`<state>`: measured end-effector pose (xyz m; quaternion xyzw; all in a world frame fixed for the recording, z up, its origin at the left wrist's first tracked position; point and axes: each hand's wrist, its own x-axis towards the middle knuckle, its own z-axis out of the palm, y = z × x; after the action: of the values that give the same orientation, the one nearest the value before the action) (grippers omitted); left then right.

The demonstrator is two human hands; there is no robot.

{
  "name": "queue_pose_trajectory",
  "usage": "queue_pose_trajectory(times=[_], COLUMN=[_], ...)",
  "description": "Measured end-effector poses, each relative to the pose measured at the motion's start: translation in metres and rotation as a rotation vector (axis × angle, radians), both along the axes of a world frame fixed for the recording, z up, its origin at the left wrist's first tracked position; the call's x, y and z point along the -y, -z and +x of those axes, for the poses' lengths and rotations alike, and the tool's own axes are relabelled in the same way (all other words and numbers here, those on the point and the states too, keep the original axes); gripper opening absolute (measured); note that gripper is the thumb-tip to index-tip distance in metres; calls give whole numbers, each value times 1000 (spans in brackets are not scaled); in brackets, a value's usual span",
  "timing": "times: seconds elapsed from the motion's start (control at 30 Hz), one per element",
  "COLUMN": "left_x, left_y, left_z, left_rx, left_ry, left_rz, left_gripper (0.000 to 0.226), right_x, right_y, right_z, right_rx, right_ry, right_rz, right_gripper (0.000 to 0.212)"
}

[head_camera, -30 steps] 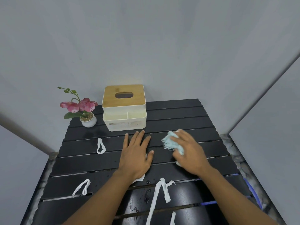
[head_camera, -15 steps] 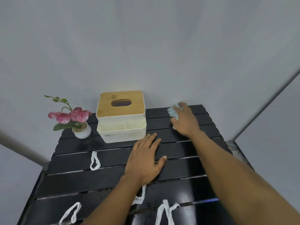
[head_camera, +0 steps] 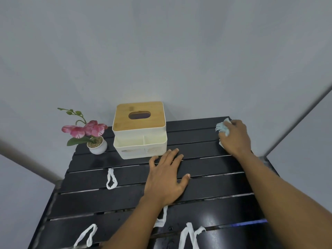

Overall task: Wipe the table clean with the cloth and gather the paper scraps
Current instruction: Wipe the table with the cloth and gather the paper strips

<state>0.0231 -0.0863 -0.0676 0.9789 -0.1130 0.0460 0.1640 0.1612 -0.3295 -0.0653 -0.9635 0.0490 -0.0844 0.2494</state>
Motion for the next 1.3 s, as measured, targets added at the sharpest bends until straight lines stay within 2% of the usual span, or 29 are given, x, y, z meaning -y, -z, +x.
queue_pose_trajectory(times=[0.1,0.27,0.33,0.43,0.5,0.57,0.63,0.73,0.87,1.07,1.3], left_x=[0,1,0,-14,-32,-53,-75,-99,-112,-121,-116], left_y=[1,2,0,-15,-27,-38,-44,-44,-35,-32,-39], left_z=[0,2,-1,-7,-9,-8,-4,6,21,28,24], left_rx=[6,24,40,47,156,333,410,331,276,219,256], left_ry=[3,17,37,39,-20,-144,-272,-324,-287,-260,-253], left_rz=[-5,-1,-78,-364,-480,-438,-370,-279,-158,-317,-331], left_gripper=[62,61,52,29,23,29,45,70,86,88,77], right_x=[-43,-103,-106,-101,-99,-100,-101,-101,-102,-104,-104], right_y=[2,1,-1,2,5,5,3,4,3,2,5], right_z=[20,-4,-23,-53,-69,-75,-74,-73,-74,-74,-72], right_rx=[6,-16,-29,5,50,76,89,95,92,83,70], right_ry=[-124,-553,-605,-574,-560,-544,-536,-534,-514,-506,-479], right_rz=[-12,-24,28,49,-1,-31,-38,-41,-65,-94,-65], right_gripper=[33,51,56,55,54,53,50,50,50,47,52])
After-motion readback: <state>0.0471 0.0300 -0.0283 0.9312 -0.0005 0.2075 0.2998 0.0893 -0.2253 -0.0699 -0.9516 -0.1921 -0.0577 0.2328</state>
